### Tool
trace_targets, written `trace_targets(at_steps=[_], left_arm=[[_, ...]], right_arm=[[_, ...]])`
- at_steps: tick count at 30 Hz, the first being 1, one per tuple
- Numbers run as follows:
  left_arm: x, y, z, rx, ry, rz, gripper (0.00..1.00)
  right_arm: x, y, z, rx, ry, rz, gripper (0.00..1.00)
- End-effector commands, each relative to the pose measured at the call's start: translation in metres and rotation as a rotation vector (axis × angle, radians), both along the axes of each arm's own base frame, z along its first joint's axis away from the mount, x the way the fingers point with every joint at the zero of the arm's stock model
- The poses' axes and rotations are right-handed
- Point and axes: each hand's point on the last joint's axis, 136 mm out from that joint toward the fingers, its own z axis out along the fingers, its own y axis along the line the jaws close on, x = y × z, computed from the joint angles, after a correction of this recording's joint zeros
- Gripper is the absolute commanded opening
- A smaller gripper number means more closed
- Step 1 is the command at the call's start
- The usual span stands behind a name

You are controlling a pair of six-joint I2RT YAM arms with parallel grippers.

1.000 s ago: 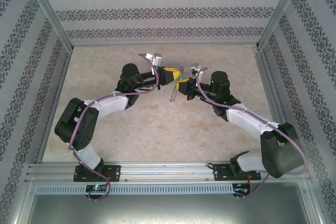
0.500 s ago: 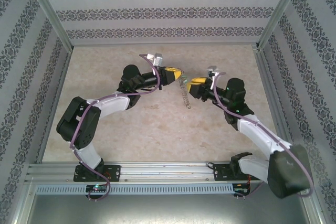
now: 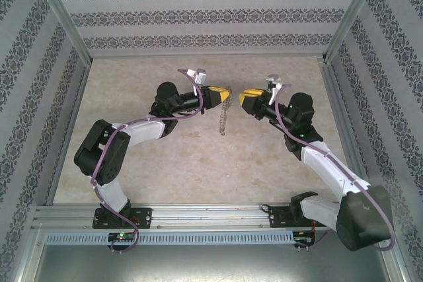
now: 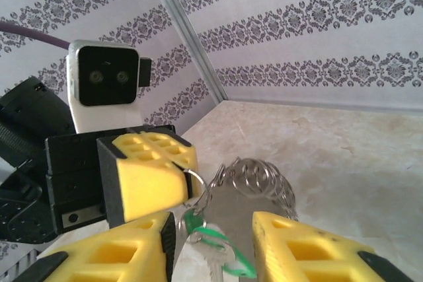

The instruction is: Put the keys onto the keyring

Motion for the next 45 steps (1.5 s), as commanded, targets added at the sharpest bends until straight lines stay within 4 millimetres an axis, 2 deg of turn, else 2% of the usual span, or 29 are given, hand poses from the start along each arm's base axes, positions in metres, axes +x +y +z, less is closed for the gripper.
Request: trace_targets(at_steps=[1,18,29,33,40,41,45], left_arm=[[-0.012,-0.004,0.033,-0.058,-0.101,-0.044,0.0],[-0.017,-0.007,0.038,-0.061,-0.11,-0.065,0.0],[-0.019,-0.008,0.04,-0.06,-0.113,-0.076,0.0],[-0.019,-0.009,0.04,-0.059,-0.113,-0.076,0.0],[-0.017,-0.009,0.04,-0.051,-0.114,-0.07,0.0],[-0.017,-0.008,0.041,-0.043,-0.114,-0.064,0.01],[-0.012,-0.002,0.039,0.024,-0.139,-0.029,0.23]], right_arm=[[0.002,0.006,0.022,0.035,-0.055,0.05,0.35],[-0.004,0.037,0.019,0.056,-0.031,0.219,0.26],[-0.004,0.04,0.015,0.051,-0.023,0.238,0.11],[-0.004,0.039,0.014,0.049,-0.025,0.236,0.0],[-0.002,0.037,0.015,0.043,-0.027,0.232,0.0],[-0.001,0.036,0.015,0.04,-0.026,0.226,0.0],[0.002,0.032,0.015,0.018,-0.025,0.209,0.0]])
